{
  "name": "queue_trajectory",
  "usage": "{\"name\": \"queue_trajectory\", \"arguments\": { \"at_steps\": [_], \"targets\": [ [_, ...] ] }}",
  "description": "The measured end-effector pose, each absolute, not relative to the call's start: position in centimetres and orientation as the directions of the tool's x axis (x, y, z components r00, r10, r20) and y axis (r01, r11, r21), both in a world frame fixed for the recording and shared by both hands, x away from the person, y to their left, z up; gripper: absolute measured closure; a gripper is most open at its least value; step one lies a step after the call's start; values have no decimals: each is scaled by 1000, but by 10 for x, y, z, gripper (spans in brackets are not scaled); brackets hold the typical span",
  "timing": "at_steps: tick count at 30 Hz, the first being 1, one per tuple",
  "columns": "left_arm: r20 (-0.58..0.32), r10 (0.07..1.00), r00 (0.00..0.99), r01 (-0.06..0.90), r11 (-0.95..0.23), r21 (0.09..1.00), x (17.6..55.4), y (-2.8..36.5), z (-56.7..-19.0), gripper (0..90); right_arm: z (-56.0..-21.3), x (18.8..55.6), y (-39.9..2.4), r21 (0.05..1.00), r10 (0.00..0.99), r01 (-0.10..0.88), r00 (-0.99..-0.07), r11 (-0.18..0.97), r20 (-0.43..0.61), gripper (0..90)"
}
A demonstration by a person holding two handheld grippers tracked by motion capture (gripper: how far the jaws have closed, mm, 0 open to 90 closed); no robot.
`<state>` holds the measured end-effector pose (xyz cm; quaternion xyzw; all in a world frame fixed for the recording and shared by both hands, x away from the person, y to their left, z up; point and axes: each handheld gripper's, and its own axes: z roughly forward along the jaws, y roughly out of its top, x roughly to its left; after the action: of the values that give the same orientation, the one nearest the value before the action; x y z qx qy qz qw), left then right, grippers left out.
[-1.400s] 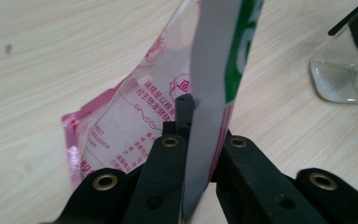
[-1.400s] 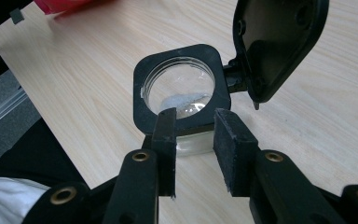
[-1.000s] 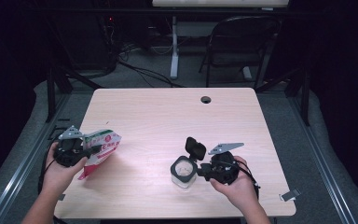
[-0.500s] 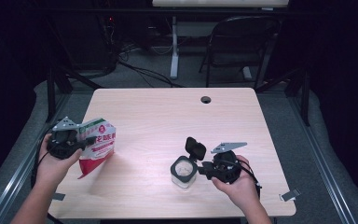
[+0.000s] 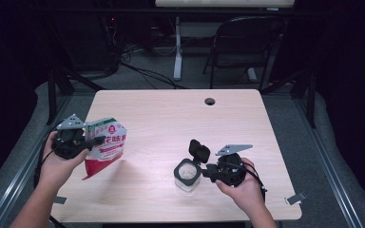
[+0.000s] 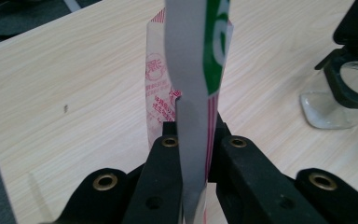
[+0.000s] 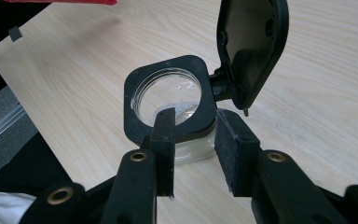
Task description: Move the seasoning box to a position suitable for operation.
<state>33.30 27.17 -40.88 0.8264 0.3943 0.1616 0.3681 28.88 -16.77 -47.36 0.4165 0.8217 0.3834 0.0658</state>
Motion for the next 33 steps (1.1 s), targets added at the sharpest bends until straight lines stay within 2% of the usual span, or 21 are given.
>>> {"name": "queue_trajectory", "arguments": {
  "at_steps": [22,33],
  "targets": [
    [-37,605,795,441,-535,721,327,185,-417,900,-471,288,-170,698,735,624,-645,351,207,683],
    [-38,553,833,408,-566,716,322,160,-424,900,-470,288,-171,705,738,622,-641,340,209,681]
  ]
}}
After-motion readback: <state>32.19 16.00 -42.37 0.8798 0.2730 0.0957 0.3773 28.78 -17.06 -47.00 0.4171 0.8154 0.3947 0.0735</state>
